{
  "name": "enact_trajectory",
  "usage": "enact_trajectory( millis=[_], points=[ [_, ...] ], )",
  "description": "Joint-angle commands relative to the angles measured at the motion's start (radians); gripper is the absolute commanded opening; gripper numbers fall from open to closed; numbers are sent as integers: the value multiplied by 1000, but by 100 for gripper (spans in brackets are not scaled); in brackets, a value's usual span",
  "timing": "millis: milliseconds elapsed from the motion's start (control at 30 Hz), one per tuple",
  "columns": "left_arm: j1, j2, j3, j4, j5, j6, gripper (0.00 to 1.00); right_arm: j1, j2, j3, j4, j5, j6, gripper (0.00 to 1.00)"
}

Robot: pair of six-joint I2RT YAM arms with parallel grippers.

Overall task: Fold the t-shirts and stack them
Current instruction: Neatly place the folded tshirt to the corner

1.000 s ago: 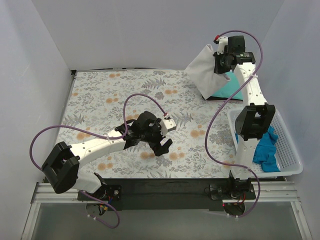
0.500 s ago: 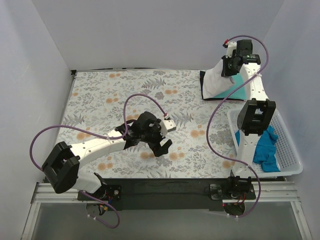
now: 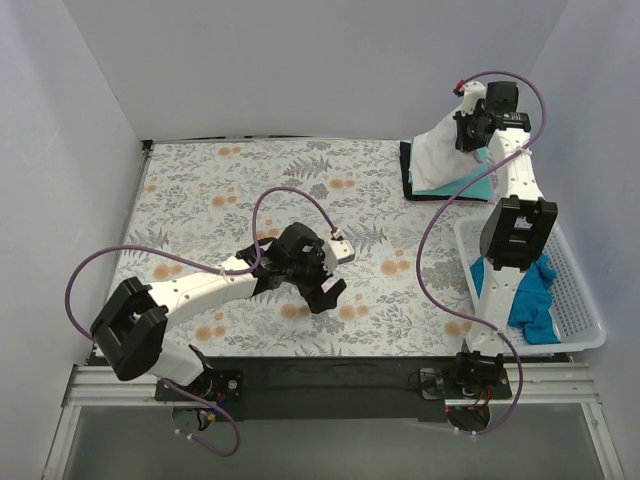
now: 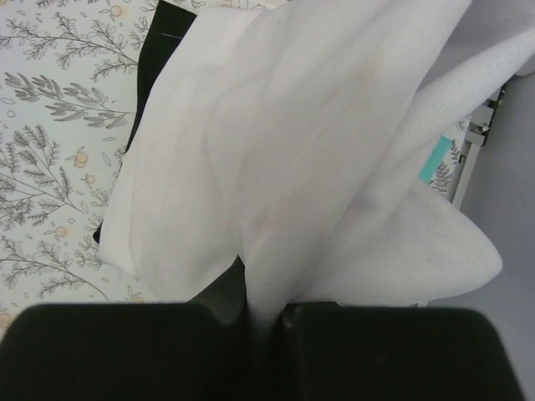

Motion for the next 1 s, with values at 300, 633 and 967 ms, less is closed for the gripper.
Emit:
enact_trajectory(
  millis=[300,633,967],
  points=[
    [5,1,61,-33,3,-34,88,-17,22,-43,132,97,-139,84],
    [210,-13,155,-105,187,-246,88,-30,-82,-32,144,101,-139,98],
    [454,36,319,-190,256,-350,88,-31,-234,-50,148,137,-133,98]
  ],
)
